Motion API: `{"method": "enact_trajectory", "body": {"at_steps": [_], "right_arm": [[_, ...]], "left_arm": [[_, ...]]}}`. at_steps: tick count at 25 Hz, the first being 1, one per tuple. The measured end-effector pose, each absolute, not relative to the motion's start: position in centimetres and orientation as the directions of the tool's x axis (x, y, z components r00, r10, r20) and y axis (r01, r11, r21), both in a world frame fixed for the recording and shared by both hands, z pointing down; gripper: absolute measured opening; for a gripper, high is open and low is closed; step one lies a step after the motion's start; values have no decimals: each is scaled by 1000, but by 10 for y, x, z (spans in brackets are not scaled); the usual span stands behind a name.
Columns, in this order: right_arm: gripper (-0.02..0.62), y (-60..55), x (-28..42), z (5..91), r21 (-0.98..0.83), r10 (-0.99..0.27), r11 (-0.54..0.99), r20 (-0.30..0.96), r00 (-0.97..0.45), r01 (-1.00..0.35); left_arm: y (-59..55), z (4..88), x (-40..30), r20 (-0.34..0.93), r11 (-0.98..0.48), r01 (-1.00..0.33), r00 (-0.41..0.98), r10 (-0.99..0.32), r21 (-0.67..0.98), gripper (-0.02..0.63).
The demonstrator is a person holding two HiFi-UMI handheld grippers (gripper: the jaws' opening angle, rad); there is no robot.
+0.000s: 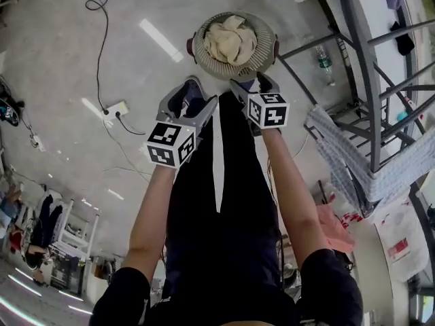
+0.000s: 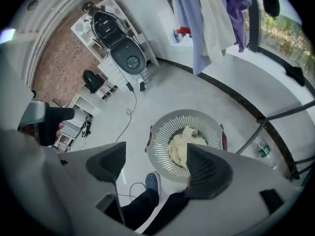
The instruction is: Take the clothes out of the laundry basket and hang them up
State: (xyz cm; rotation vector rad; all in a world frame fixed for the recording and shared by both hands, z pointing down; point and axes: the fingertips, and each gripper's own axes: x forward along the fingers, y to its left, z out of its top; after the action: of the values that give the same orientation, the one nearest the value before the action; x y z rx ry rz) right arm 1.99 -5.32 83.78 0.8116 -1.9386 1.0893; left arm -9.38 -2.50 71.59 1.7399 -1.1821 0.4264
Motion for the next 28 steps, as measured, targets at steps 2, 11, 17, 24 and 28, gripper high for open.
{"method": "enact_trajectory", "body": {"at_steps": [2, 11, 17, 24, 28], "right_arm": [[380, -57, 23, 880, -389, -148, 423, 861, -486, -818], [380, -62, 16, 1039, -354, -6, 448, 917, -398, -821], [379, -75, 6, 1119, -394, 114, 370, 918, -379, -841], [373, -53, 19, 1192, -402, 281, 301, 904, -322, -865], [332, -40, 31, 1225, -378, 328, 340, 906, -268, -861]], "left_arm": [[-21, 742, -90, 725, -80, -856, 480, -494, 511, 311], [-3, 821, -97, 733, -41, -842, 492, -469, 538, 311], [-11, 878, -114, 735, -58, -849, 487, -473, 525, 311], [-24, 922, -124, 724, -50, -850, 476, -500, 524, 311], [-19, 939, -119, 721, -50, -850, 474, -505, 524, 311]]}}
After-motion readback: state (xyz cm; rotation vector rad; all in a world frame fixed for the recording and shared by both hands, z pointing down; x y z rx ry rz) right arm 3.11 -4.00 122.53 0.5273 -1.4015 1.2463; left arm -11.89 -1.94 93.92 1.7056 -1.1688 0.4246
